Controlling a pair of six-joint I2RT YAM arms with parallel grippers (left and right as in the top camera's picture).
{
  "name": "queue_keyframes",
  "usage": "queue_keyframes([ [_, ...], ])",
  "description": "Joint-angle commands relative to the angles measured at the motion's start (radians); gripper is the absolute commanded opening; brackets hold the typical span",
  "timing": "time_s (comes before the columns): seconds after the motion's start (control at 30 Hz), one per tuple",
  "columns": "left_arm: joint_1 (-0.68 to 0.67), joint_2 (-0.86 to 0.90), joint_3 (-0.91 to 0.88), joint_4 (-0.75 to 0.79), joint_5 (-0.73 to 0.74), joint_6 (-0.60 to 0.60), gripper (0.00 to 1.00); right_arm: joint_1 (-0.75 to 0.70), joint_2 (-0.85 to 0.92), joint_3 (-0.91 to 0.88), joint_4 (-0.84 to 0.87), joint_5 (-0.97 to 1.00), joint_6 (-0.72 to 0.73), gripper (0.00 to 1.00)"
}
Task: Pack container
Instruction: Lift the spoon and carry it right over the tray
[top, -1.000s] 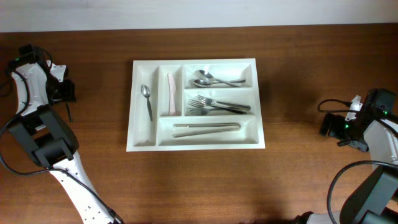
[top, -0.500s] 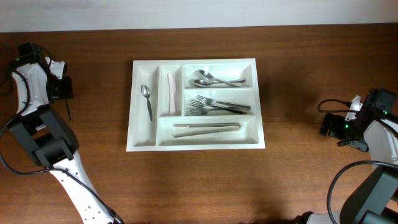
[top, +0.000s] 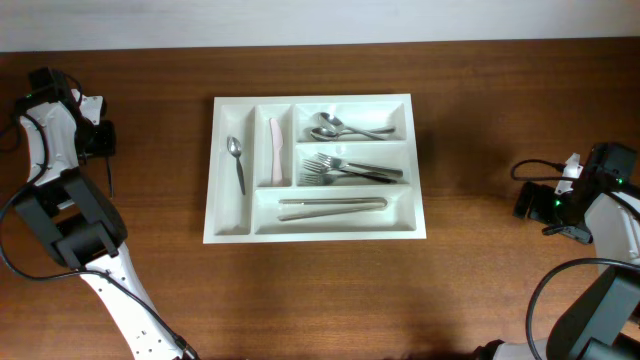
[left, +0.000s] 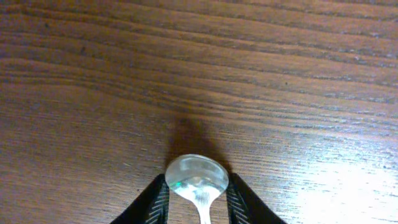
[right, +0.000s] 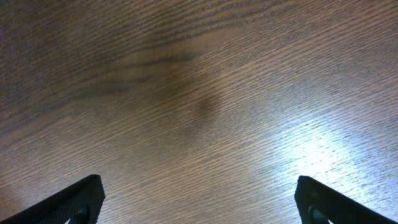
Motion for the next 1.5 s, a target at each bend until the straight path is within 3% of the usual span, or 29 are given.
queue_keyframes([
  [0.0, 0.005, 0.03, -0.007, 0.005, 0.008, -0.003, 0.31, -0.002, -0.017, -0.002, 0.0, 0.009, 0.012, 0.99],
  [0.13, 0.005, 0.03, -0.007, 0.01, 0.008, -0.003, 0.35, -0.002, -0.017, -0.002, 0.0, 0.009, 0.012, 0.99],
  [0.27, 0.005, 0.03, -0.007, 0.014, 0.008, -0.003, 0.24, -0.002, -0.017, -0.002, 0.0, 0.009, 0.012, 0.99],
  [0.73, 0.005, 0.03, -0.007, 0.023, 0.008, -0.004, 0.25, -0.002, -0.017, -0.002, 0.0, 0.009, 0.012, 0.99],
  [0.93, 0.005, 0.03, -0.007, 0.024, 0.036, -0.03, 0.22, -0.002, -0.017, -0.002, 0.0, 0.009, 0.012, 0.99],
  [1.03, 0.003, 0.03, -0.007, 0.024, 0.042, -0.03, 0.16, -0.002, -0.017, -0.002, 0.0, 0.009, 0.012, 0.99],
  [1.47, 0.003, 0.029, -0.005, -0.015, 0.117, -0.045, 0.16, -0.002, -0.017, -0.002, 0.0, 0.009, 0.012, 0.99],
])
